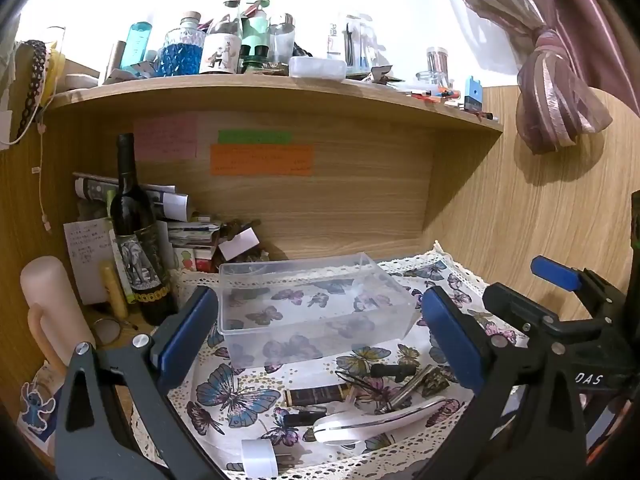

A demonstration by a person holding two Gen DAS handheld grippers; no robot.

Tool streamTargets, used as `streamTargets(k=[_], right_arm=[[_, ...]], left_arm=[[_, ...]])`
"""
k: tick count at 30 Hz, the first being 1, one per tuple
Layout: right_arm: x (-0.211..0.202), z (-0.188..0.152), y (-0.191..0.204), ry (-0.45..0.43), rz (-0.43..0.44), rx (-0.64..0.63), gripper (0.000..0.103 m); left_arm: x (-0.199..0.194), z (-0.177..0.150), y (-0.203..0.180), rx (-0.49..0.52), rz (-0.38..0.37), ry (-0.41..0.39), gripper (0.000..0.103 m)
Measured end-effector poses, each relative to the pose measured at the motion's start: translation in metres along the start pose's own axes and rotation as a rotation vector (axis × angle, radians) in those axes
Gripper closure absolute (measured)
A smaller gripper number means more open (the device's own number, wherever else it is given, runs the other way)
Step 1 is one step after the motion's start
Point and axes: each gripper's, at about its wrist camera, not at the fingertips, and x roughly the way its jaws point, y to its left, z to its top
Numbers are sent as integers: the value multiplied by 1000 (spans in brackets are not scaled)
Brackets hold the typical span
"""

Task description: Organize rigid objects

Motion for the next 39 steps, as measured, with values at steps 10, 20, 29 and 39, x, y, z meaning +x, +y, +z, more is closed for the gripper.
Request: streamTargets(k=[10, 20, 29, 39], right_arm=[[-2, 0, 1, -7, 11, -4, 0], [-4, 1, 3, -7, 25, -2, 0], [-3, 3, 1, -5, 16, -3, 0], [-2, 1, 0, 1, 8, -8, 0]], left_arm=[[2, -2, 0, -4, -1, 6, 0], [5, -5, 3, -9, -3, -9, 0], [4, -1, 2, -22, -3, -2, 0], [0, 0, -1, 56, 10, 5, 0]])
